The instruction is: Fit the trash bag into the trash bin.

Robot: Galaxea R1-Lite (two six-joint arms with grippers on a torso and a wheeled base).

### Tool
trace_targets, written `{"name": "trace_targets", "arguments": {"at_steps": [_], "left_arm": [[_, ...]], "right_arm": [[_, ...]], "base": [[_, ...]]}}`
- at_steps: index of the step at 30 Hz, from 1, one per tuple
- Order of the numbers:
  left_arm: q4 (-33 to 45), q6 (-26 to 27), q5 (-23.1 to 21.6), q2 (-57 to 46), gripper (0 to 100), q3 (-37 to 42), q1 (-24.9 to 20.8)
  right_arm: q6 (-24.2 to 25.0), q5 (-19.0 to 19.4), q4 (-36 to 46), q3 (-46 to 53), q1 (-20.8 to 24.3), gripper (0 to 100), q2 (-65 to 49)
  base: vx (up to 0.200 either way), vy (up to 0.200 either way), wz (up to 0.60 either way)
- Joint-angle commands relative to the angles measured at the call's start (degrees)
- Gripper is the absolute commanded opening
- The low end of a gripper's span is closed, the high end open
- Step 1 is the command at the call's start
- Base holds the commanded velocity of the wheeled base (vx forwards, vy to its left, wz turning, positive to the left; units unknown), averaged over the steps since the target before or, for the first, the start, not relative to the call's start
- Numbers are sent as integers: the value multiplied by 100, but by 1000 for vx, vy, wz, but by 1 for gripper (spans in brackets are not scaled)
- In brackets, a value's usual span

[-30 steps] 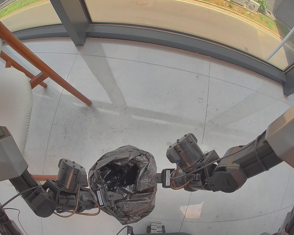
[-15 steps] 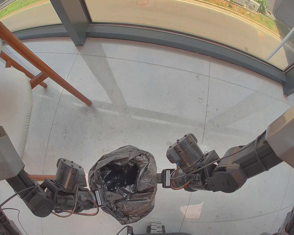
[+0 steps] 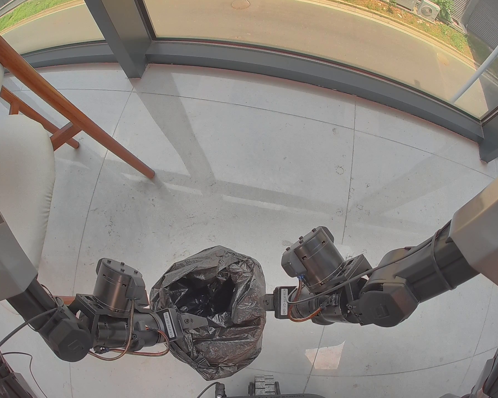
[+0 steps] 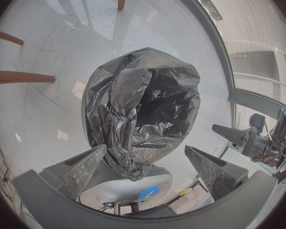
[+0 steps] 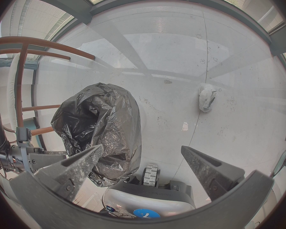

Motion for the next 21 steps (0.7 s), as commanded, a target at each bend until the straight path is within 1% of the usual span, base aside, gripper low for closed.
{"name": "trace_targets", "arguments": {"at_steps": [1,4,16,20,21], "left_arm": [[-11,9,12,226,100,-38,2],[-20,18,65,446,100,-46,11],[24,44,82,428,100,217,11],[-2,53,126,622,100,191,20],[-20,61,188,815,100,173,37]], "right_arm": [[1,1,-3,-2,2,100,14],[1,1,-3,-2,2,100,14],[1,1,-3,7,-7,100,6],[1,1,-3,7,2,100,6],[10,1,-3,7,11,100,-3]], "base": [[0,0,0],[0,0,0],[0,0,0],[0,0,0],[0,0,0]]}}
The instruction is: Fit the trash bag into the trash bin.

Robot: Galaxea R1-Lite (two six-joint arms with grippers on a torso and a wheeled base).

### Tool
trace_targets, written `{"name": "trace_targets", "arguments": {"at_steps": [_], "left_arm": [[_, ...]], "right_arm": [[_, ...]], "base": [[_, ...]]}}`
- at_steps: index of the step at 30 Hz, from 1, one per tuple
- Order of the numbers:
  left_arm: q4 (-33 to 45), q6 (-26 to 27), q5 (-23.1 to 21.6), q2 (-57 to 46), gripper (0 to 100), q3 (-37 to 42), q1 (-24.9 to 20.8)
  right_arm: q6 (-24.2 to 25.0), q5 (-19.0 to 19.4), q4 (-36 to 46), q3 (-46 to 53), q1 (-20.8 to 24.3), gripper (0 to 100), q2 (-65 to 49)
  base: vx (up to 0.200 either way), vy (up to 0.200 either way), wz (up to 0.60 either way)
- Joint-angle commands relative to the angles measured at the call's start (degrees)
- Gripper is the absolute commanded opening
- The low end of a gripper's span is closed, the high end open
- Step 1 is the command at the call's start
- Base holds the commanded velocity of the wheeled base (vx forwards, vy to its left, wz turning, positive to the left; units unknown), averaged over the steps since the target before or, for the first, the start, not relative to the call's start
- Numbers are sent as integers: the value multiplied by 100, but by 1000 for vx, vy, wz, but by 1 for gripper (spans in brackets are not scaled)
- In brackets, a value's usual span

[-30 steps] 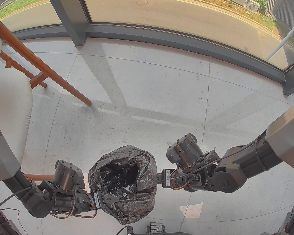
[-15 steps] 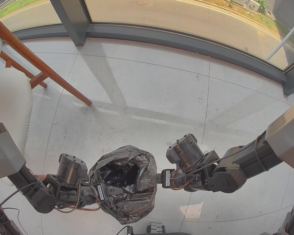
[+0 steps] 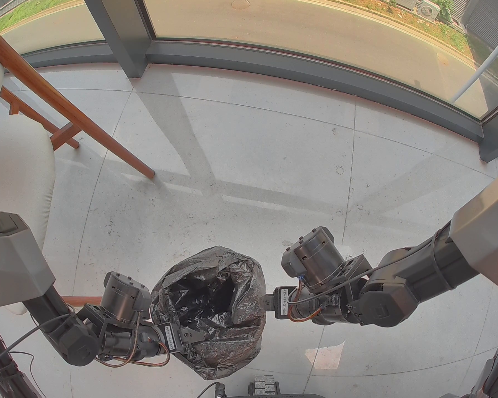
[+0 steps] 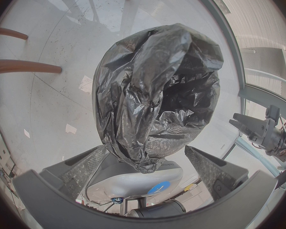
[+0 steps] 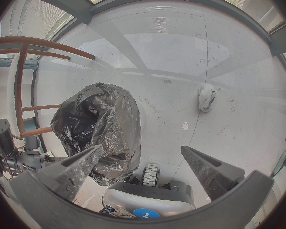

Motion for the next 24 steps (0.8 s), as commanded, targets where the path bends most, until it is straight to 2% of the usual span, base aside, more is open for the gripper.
{"name": "trace_targets", "arguments": {"at_steps": [1,6,12,16,17,20,24], "left_arm": [[-20,4,76,356,100,-29,26],[-196,22,85,391,100,-12,158],[-205,-13,41,136,100,15,114],[-11,-49,-65,-655,100,111,-9],[314,-40,-109,-989,100,59,-17],[595,-49,-118,-1182,100,-170,18],[551,-40,-56,-1068,100,-363,35]], "right_arm": [[7,-1,-3,2,11,100,-3],[7,-1,-3,28,2,100,-21],[7,-1,-3,37,2,100,-21],[7,-1,-3,46,-7,100,-30],[16,-1,-3,46,2,100,-30],[16,-1,-3,46,-7,100,-21],[16,-1,-3,46,2,100,-21]], "base": [[0,0,0],[0,0,0],[0,0,0],[0,0,0],[0,0,0],[0,0,0],[0,0,0]]}}
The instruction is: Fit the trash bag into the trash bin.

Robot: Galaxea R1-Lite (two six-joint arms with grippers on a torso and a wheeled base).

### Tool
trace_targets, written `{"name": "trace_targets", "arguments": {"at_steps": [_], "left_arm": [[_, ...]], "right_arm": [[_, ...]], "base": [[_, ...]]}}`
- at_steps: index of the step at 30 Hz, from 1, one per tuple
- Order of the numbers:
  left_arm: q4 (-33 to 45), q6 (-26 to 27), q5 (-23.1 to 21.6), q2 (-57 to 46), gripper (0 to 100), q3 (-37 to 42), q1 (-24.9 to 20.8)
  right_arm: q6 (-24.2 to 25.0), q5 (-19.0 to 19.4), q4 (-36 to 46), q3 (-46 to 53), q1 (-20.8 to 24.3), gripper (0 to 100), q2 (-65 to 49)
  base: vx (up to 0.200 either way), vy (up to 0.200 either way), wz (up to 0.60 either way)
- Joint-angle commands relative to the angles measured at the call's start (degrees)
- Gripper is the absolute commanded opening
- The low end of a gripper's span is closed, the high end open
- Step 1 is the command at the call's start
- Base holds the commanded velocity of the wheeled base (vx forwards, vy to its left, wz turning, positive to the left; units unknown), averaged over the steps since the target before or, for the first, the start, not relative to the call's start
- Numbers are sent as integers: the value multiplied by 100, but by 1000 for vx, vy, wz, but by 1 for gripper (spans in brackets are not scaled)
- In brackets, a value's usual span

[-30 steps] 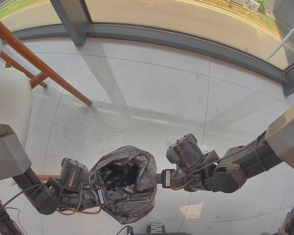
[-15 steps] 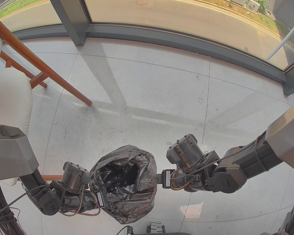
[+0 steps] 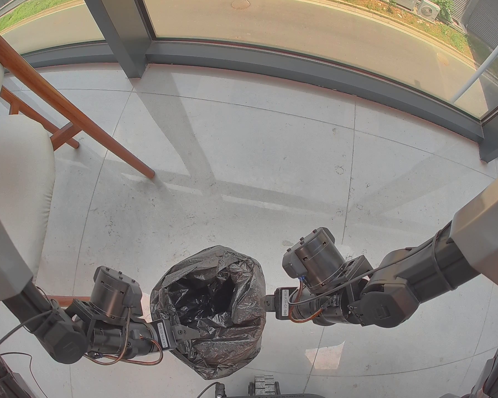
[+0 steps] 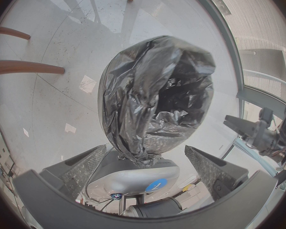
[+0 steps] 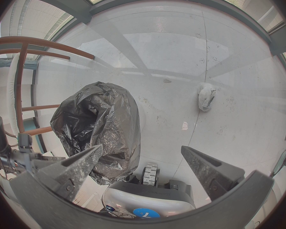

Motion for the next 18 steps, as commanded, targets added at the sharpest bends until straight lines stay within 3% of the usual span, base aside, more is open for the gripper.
{"name": "trace_targets", "arguments": {"at_steps": [1,6,11,18], "left_arm": [[-27,7,21,-149,100,-252,4],[-396,15,30,387,100,-173,-14],[-1266,42,126,897,100,56,65],[-1310,33,126,861,100,161,83]], "right_arm": [[0,1,-3,2,2,100,-4],[0,1,-3,2,2,100,-4],[0,1,-3,10,2,100,-21],[0,1,-3,37,2,100,-21]], "base": [[0,0,0],[0,0,0],[0,0,0],[0,0,0]]}}
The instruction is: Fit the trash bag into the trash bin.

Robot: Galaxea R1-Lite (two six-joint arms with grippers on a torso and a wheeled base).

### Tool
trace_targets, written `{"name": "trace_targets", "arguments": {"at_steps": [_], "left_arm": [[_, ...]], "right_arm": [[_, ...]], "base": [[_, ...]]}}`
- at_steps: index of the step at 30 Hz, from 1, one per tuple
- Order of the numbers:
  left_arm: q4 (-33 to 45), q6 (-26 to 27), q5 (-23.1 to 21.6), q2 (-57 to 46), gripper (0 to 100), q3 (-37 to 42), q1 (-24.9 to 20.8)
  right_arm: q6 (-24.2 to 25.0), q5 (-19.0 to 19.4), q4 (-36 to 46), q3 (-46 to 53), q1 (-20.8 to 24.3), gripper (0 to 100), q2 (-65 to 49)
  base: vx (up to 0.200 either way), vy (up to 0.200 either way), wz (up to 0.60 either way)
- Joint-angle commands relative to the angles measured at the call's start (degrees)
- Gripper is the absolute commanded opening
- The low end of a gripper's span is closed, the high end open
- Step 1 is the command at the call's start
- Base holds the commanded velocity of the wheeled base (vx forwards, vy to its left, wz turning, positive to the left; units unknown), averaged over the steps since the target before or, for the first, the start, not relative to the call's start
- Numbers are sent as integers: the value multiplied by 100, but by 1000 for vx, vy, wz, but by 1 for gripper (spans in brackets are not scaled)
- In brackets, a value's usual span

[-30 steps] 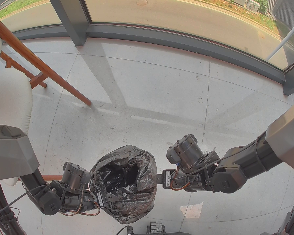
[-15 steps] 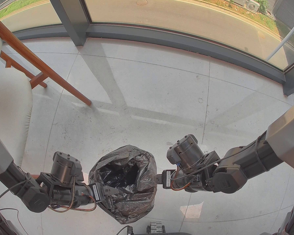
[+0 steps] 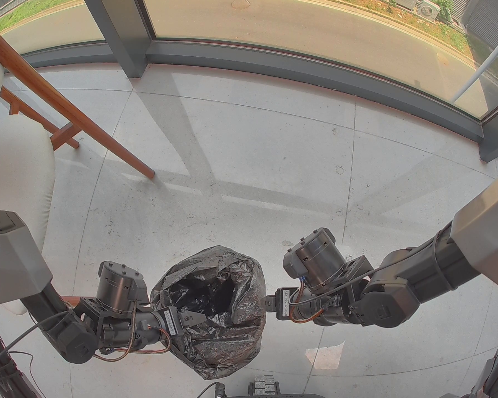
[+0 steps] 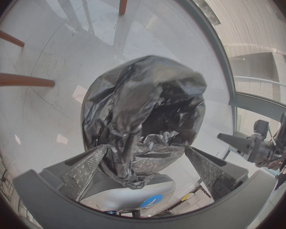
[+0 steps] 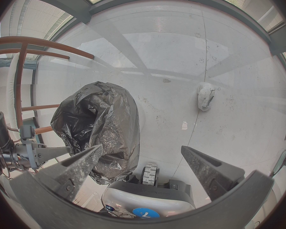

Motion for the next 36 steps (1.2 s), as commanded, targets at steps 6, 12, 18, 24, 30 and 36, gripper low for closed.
{"name": "trace_targets", "arguments": {"at_steps": [6,12,18,24,30,36], "left_arm": [[22,1,3,64,100,181,-31],[-40,45,12,362,100,146,22],[-48,248,21,564,100,128,216],[-57,256,29,582,100,120,224],[-22,230,-14,239,100,164,172],[488,212,-14,-1914,100,49,-110]], "right_arm": [[0,1,-8,12,-2,100,-1],[9,1,-8,12,7,100,-10],[9,1,-8,12,7,100,-19],[9,1,-8,12,7,100,-19],[9,1,-8,21,-2,100,-45],[35,1,18,118,-54,100,-406]], "base": [[0,0,0],[0,0,0],[0,0,0],[0,0,0],[0,0,0],[0,0,0]]}}
